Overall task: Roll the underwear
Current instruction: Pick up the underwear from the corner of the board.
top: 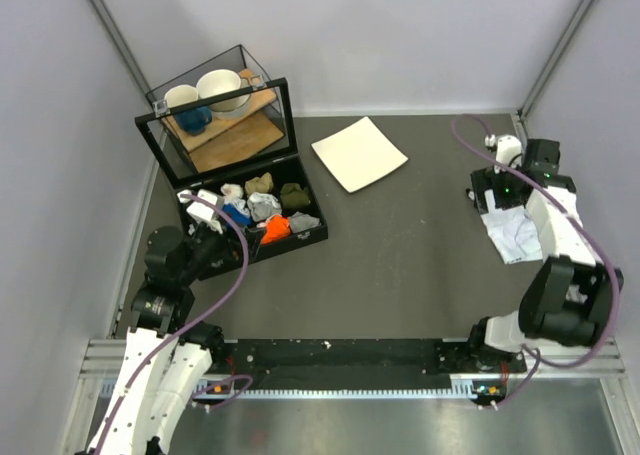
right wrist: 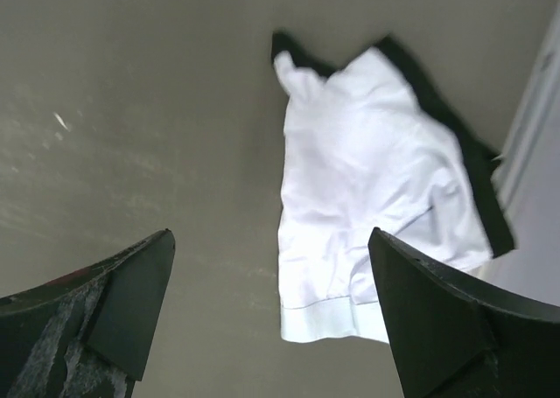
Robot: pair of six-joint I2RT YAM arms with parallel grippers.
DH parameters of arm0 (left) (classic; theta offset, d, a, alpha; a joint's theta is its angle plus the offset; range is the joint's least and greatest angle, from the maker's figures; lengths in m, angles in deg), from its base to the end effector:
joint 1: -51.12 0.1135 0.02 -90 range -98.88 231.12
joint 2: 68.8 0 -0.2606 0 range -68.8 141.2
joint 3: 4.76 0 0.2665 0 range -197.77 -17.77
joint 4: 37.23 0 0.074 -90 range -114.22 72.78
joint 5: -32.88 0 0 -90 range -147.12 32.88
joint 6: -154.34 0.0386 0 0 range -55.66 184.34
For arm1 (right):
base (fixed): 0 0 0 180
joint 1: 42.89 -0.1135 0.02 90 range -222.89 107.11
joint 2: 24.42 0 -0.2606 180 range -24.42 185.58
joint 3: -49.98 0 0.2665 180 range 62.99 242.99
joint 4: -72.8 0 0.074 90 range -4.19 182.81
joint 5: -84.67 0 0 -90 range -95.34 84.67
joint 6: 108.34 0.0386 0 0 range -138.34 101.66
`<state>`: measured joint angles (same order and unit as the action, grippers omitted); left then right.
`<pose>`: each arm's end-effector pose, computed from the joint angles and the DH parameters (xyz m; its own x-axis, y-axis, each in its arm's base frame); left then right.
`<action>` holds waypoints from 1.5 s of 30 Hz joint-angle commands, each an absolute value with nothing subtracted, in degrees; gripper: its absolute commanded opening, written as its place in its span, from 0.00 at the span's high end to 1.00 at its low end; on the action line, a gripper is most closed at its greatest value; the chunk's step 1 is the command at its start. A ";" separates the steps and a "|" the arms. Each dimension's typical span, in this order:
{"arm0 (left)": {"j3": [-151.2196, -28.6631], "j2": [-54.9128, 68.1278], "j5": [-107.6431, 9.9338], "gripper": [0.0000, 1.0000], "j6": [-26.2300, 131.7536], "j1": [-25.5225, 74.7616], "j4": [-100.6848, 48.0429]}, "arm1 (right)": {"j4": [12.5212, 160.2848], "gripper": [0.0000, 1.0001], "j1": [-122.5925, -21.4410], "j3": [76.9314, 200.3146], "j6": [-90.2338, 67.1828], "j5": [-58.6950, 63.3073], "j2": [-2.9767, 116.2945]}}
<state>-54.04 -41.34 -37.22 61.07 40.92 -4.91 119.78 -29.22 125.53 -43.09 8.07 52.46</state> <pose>0.1400 -0.0385 0.3126 -0.2074 -0.0172 -0.9781 0.4849 0.8666 -0.1180 0.2950 -0.0626 0.2778 -0.6925 -0.2507 -0.6765 -0.2310 0.9654 -0.1213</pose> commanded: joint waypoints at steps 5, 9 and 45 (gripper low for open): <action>-53.81 -41.64 -36.11 0.01 61.27 40.75 -7.78 | 126.32 0.18 -28.92 136.97 -48.84 0.65 68.02; -53.81 -41.11 -36.02 0.01 61.27 40.75 -7.78 | 127.38 0.25 -28.92 141.20 -48.49 -0.50 74.79; -53.90 -39.27 -37.78 0.01 61.88 40.84 -7.25 | 138.72 1.00 -36.21 146.48 -51.31 32.66 46.09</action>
<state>-53.96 -39.61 -37.15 61.34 40.92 -4.93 133.62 -34.55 143.41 -52.82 14.81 51.43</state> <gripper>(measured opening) 0.987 0.004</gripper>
